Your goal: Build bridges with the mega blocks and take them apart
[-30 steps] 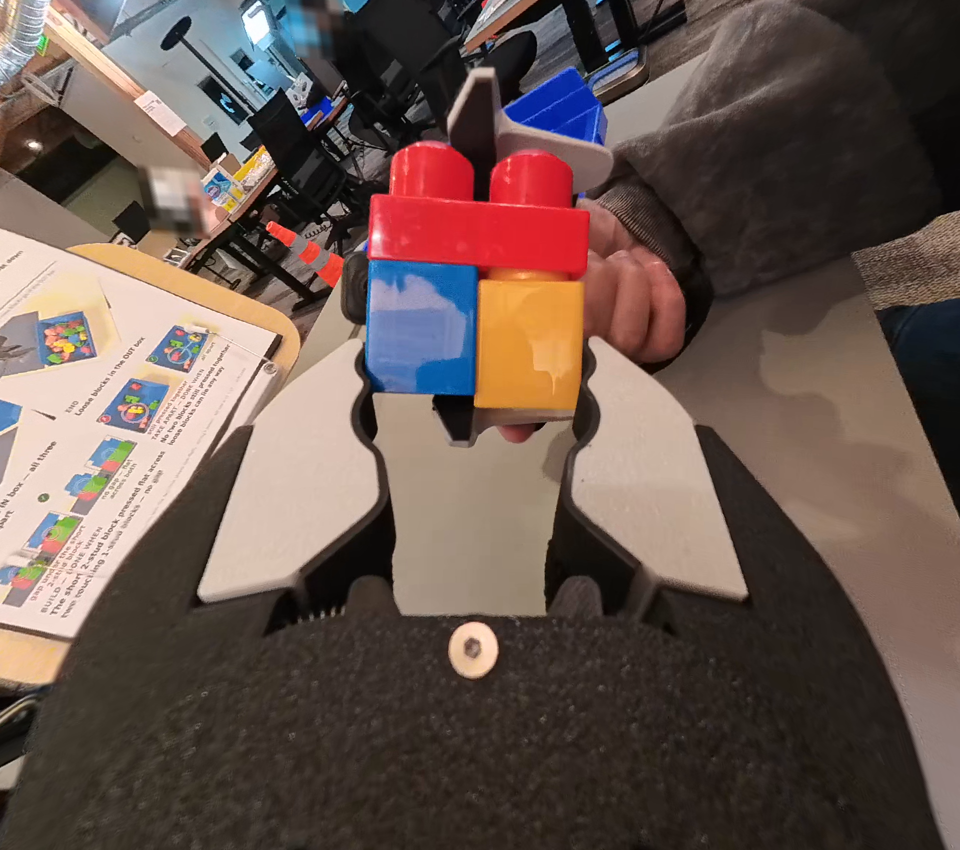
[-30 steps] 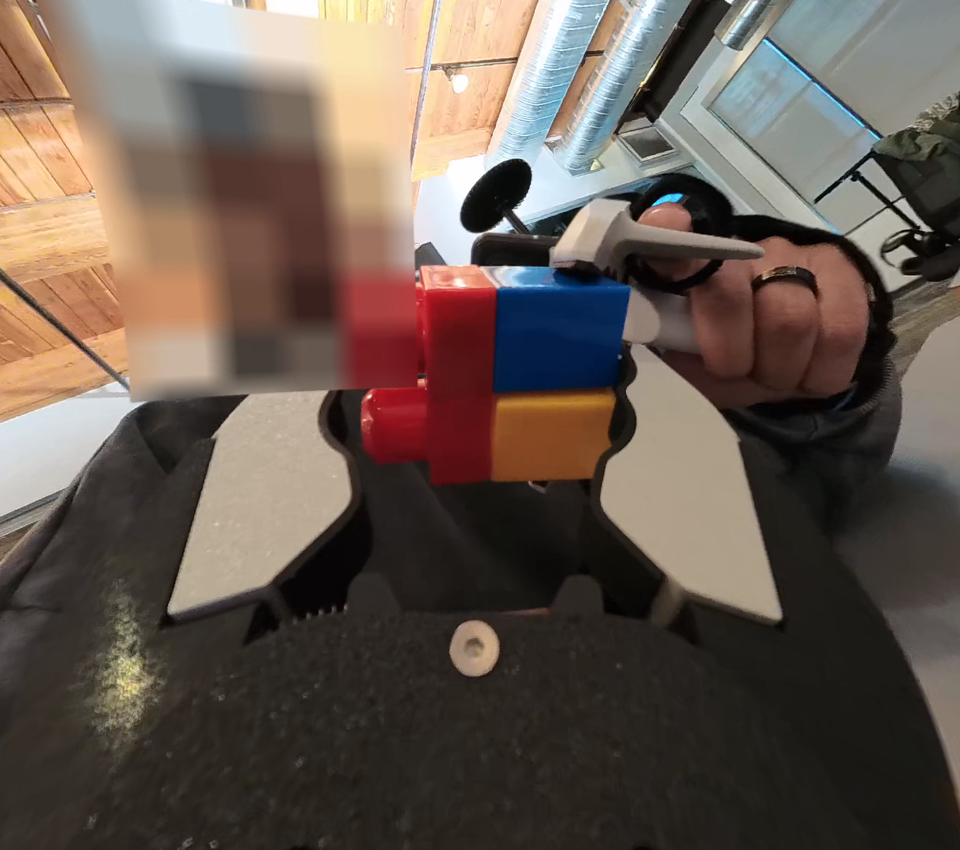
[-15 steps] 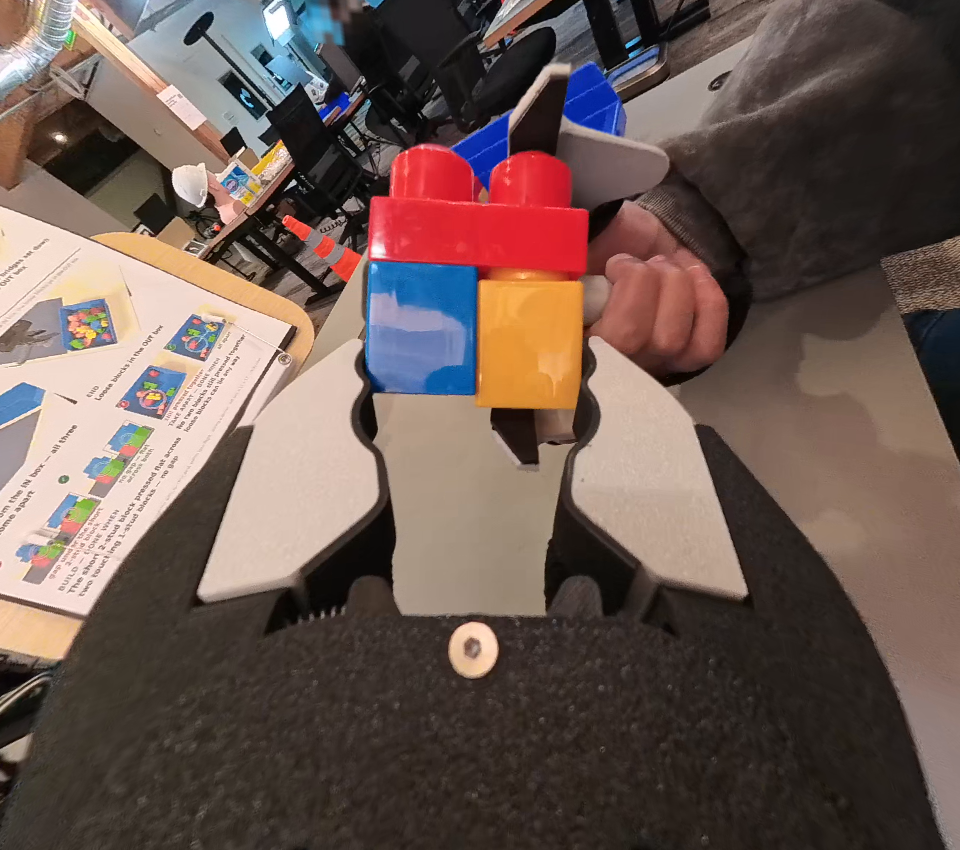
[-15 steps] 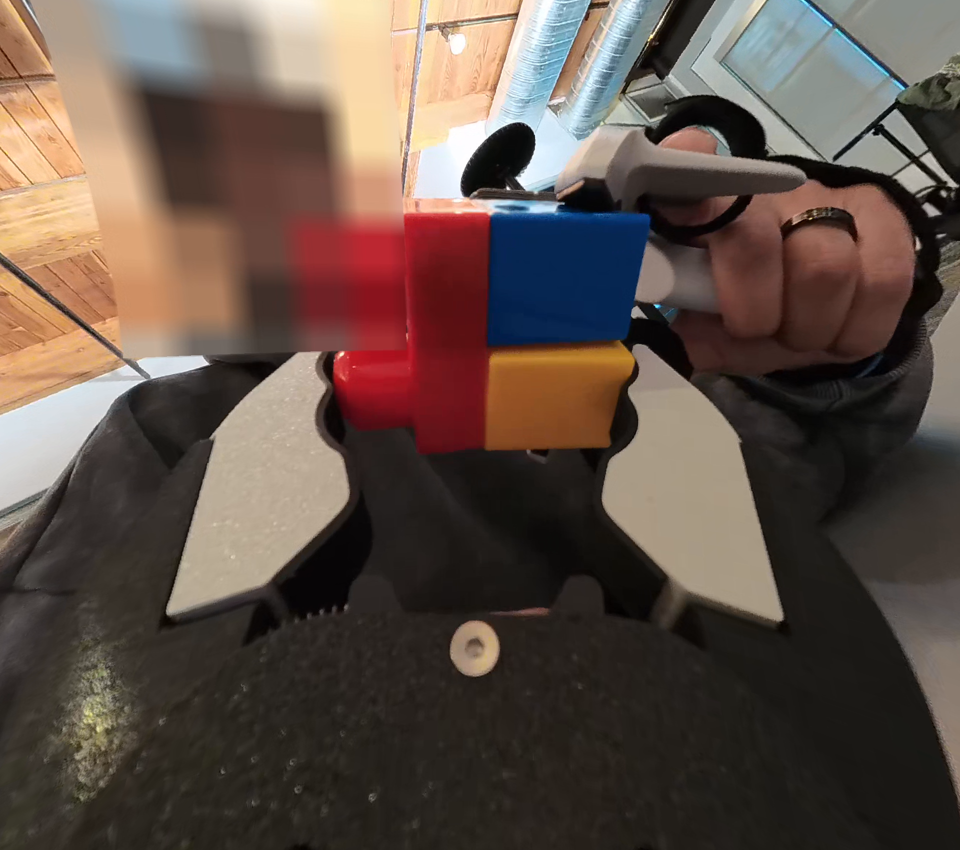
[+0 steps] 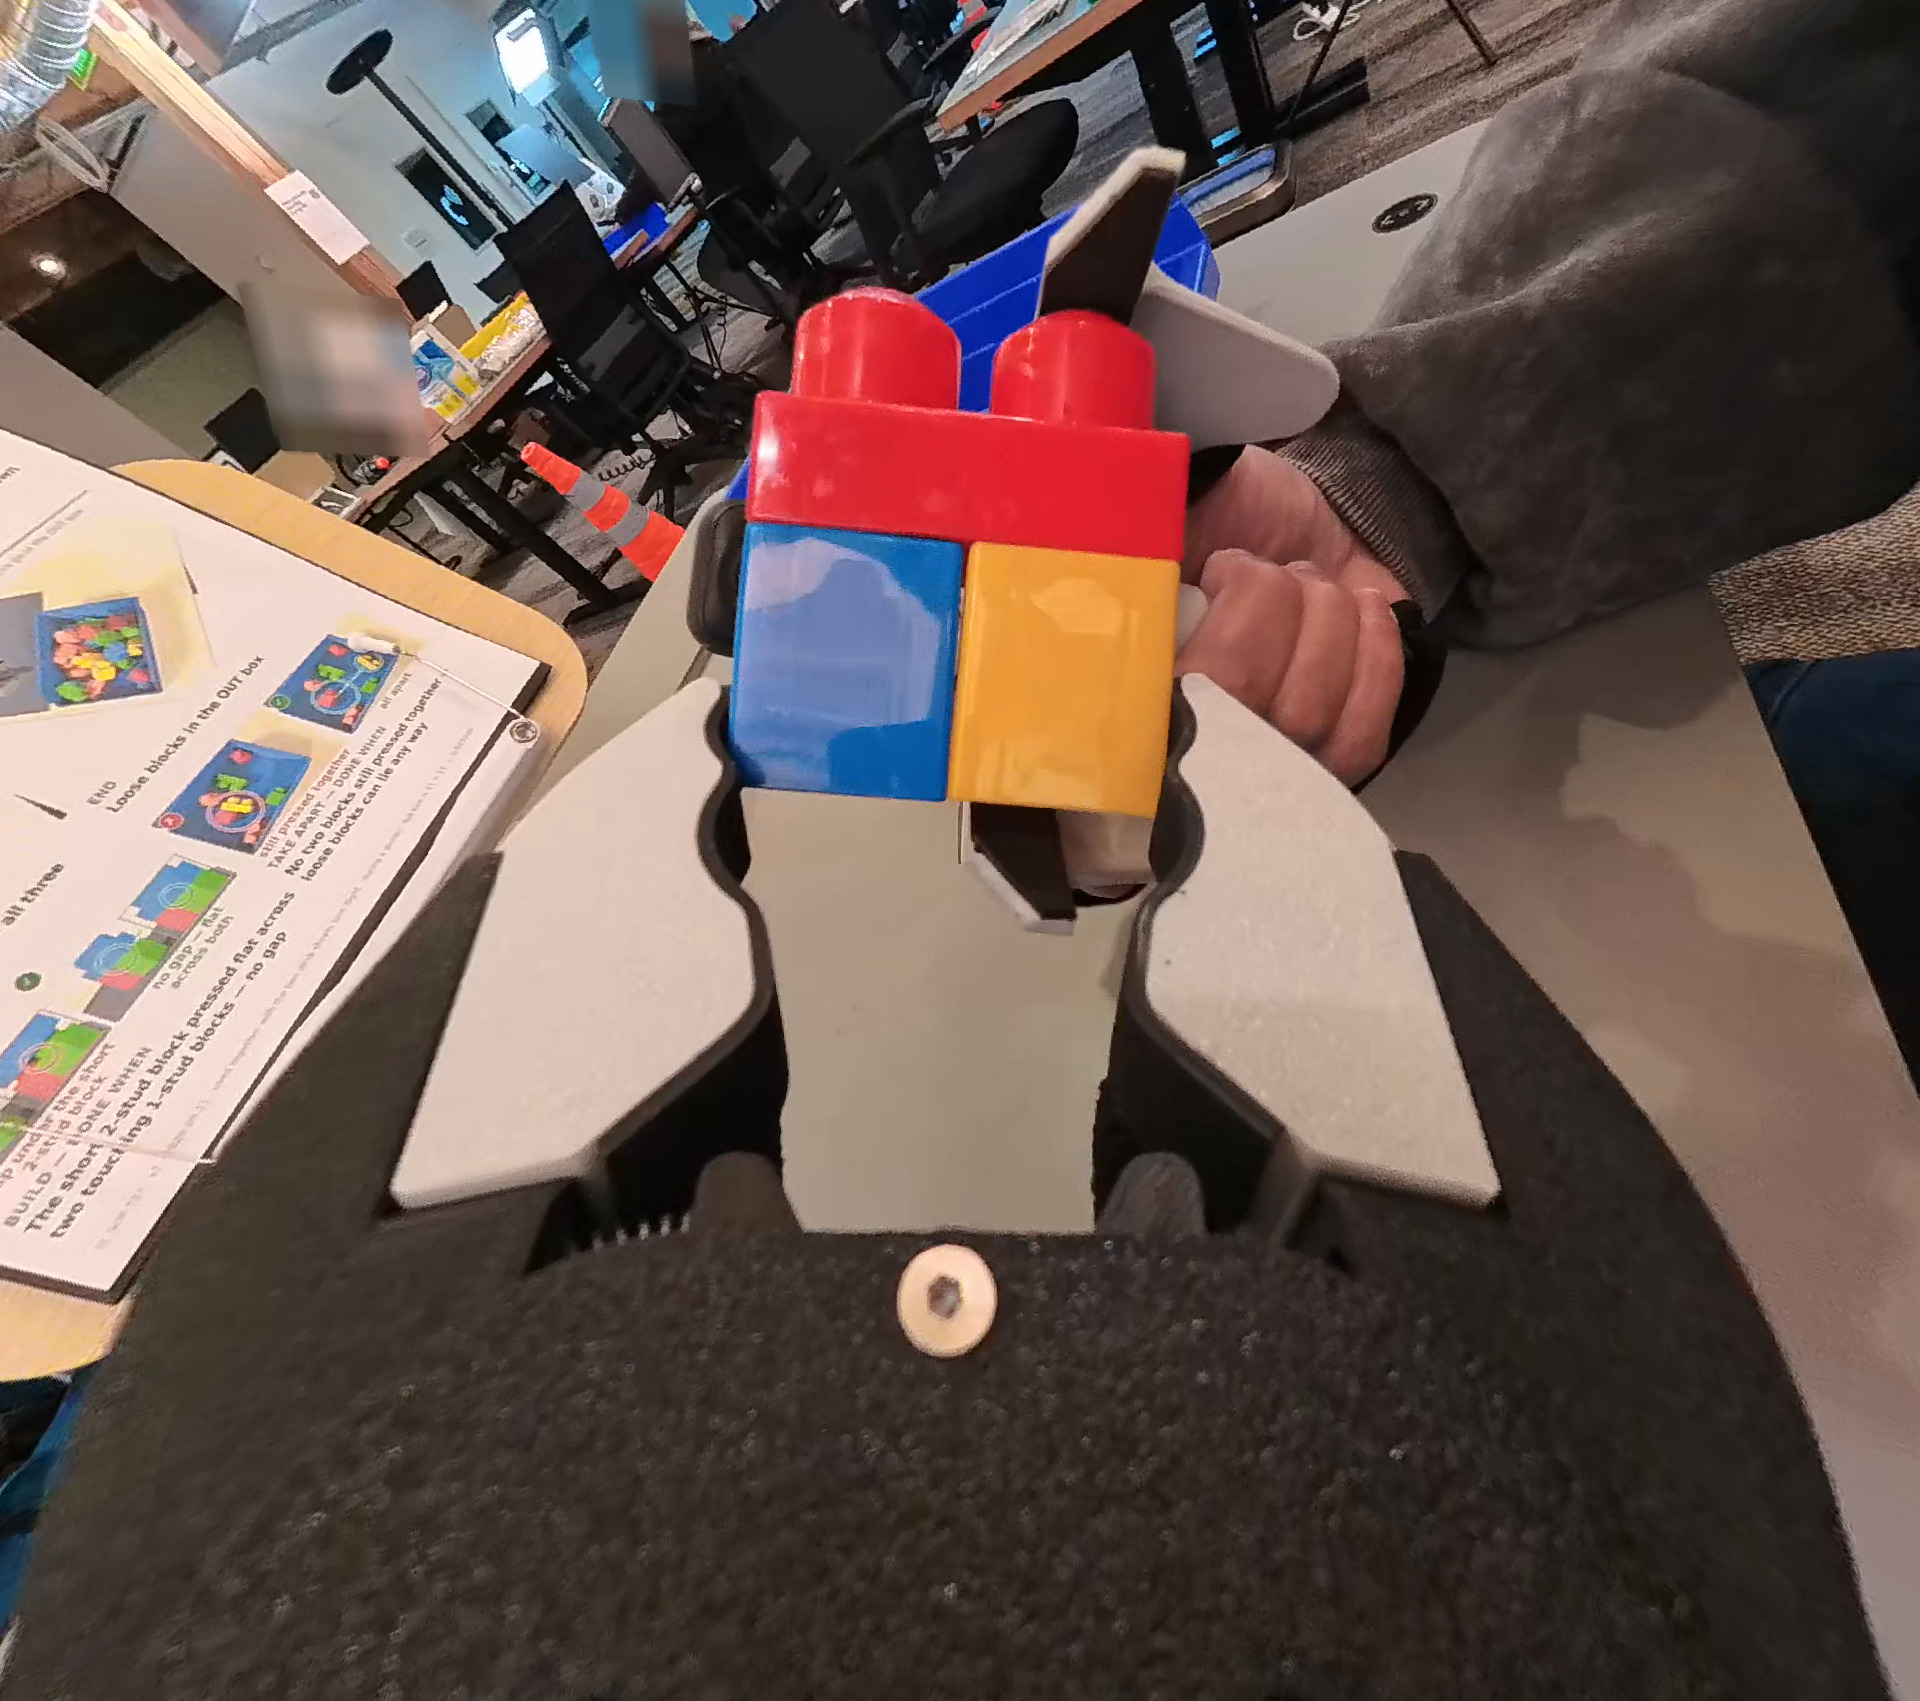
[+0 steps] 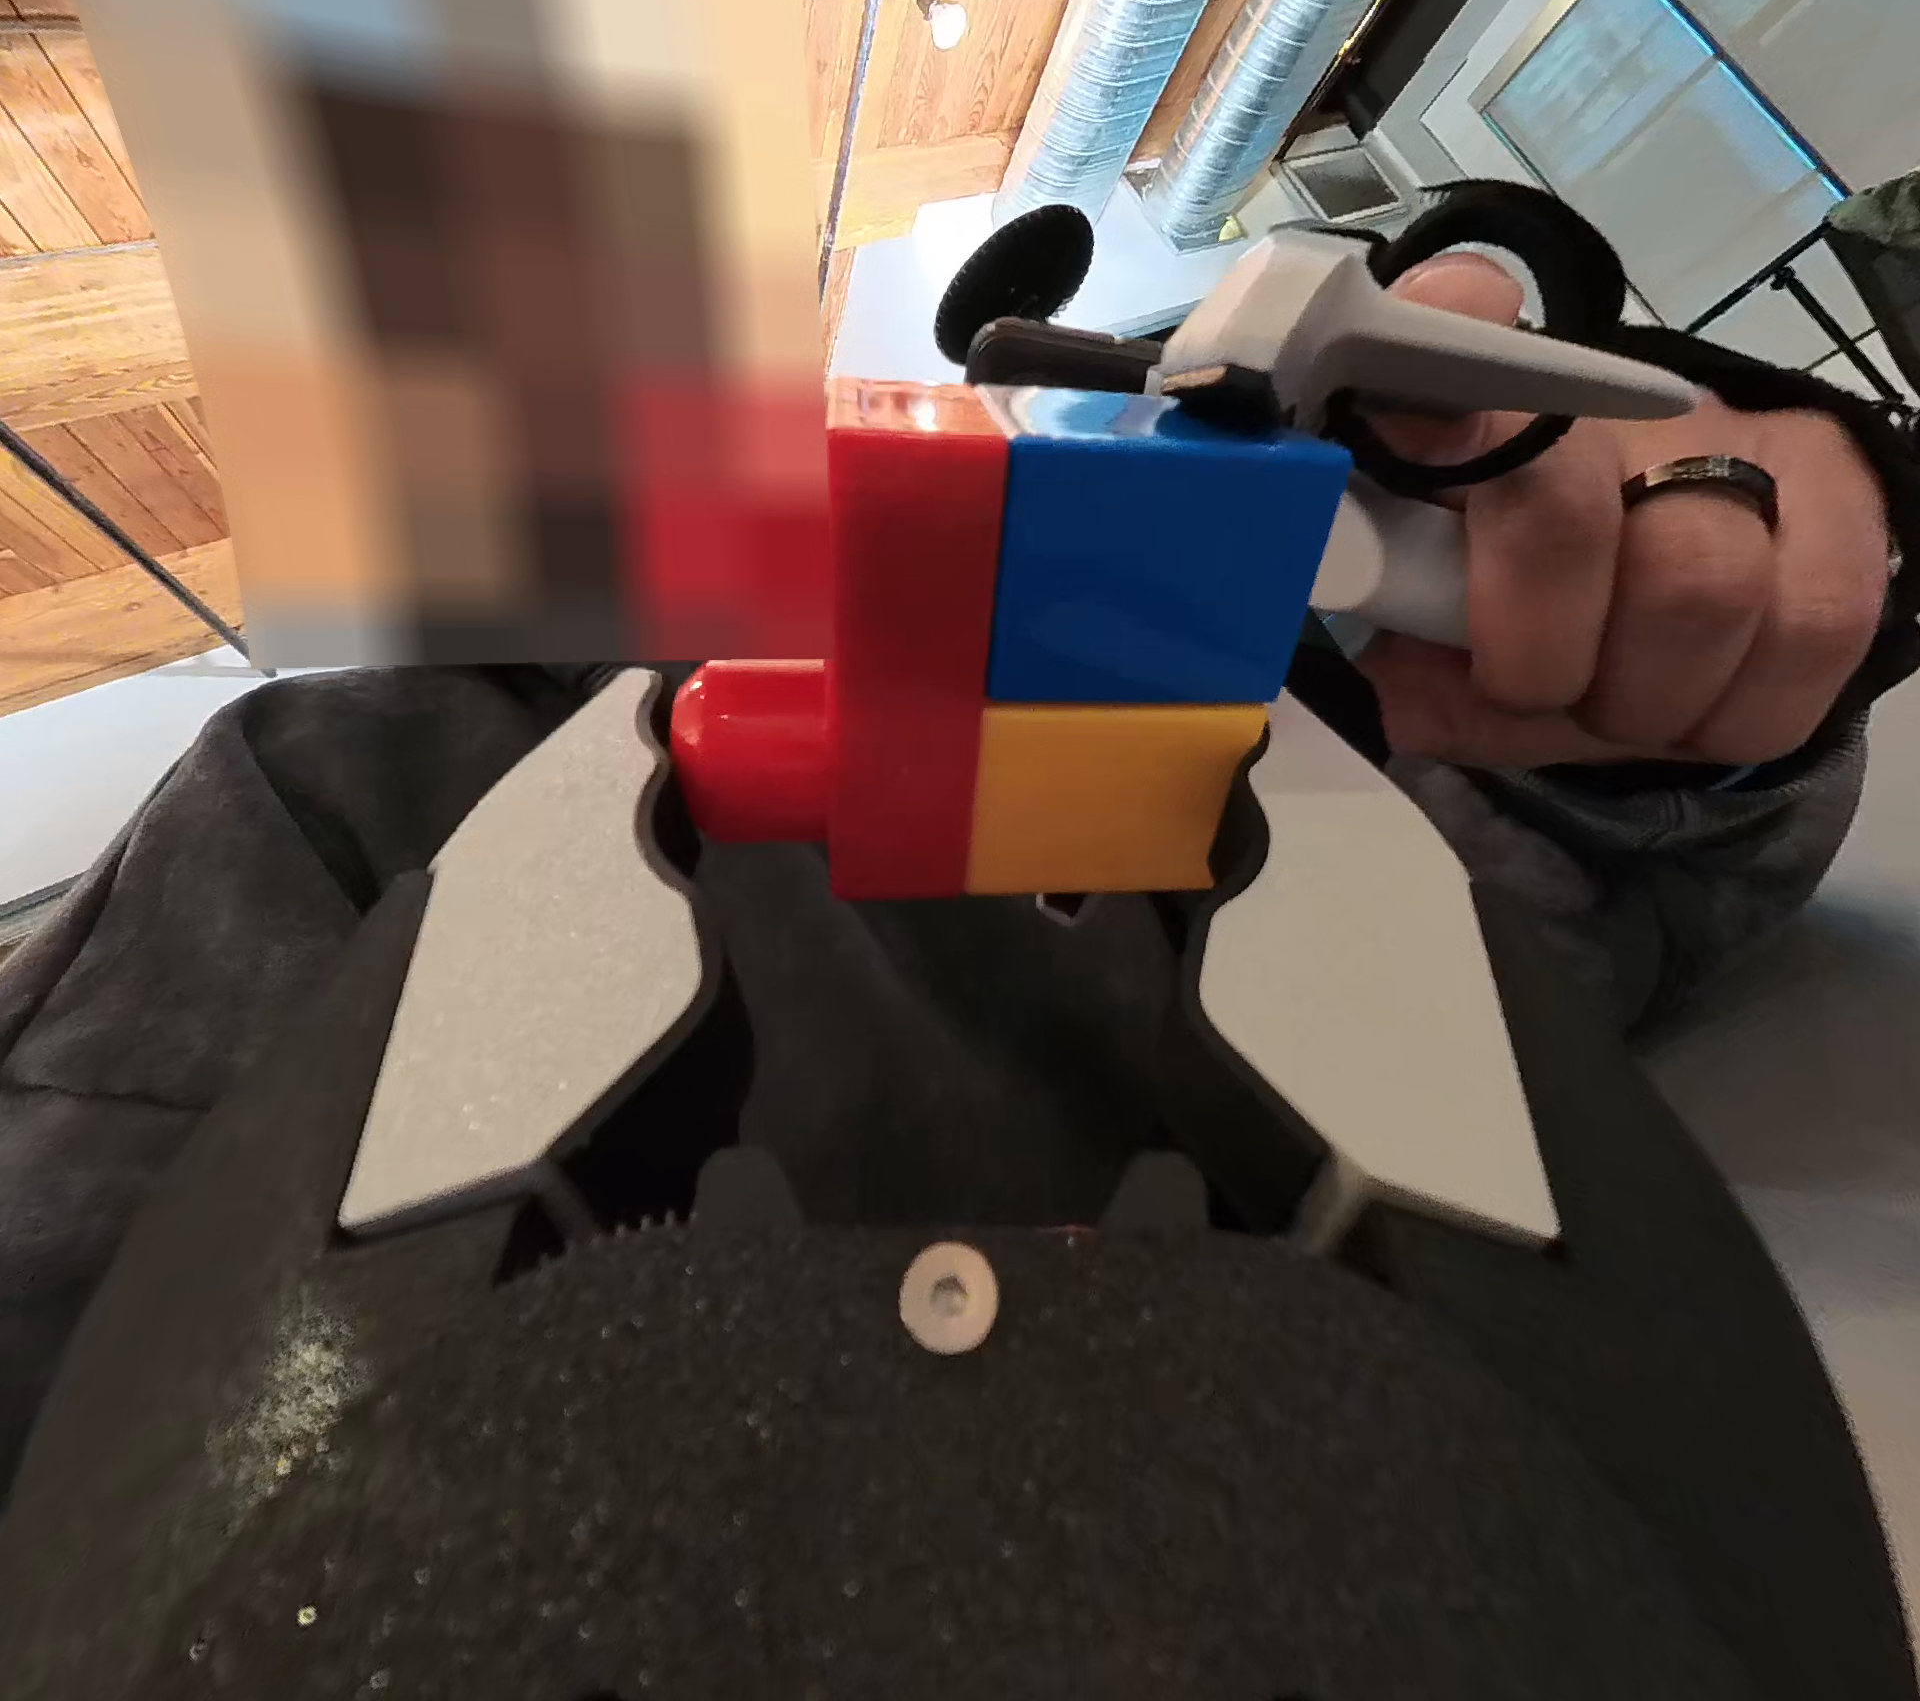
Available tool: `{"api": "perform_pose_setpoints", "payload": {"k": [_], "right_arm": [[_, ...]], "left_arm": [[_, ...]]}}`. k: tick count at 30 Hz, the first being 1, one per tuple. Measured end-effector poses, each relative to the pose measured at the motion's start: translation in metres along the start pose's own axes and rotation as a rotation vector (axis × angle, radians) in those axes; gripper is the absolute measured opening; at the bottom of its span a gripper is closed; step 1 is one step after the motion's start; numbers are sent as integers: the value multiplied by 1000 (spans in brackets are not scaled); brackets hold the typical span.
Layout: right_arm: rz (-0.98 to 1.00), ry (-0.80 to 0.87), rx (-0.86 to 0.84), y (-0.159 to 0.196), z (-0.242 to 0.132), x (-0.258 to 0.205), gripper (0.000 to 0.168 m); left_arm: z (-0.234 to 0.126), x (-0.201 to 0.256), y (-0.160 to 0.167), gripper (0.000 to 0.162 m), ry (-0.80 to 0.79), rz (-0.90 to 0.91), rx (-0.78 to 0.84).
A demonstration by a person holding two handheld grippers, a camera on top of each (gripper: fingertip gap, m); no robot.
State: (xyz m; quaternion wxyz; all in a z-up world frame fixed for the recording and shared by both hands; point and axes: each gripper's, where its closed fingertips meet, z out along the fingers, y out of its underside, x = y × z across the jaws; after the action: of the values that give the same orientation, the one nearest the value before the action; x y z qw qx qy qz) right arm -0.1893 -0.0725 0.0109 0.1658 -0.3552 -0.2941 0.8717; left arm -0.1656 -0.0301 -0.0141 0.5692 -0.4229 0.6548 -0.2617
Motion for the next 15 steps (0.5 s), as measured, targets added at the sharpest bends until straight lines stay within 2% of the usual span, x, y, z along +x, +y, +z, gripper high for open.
{"api": "perform_pose_setpoints", "payload": {"k": [4,10,11,15], "right_arm": [[12,5,1,0,-2,1,100],[11,141,-21,0,-5,10,100],[12,144,-16,-3,-8,9,106],[19,100,55,-21,-18,2,105]], "left_arm": [[1,1,3,76,-3,-2,-15],[-5,-1,5,75,-29,27,-22],[-6,-1,2,75,-26,19,-8],[-7,2,-6,75,0,-4,17]]}}
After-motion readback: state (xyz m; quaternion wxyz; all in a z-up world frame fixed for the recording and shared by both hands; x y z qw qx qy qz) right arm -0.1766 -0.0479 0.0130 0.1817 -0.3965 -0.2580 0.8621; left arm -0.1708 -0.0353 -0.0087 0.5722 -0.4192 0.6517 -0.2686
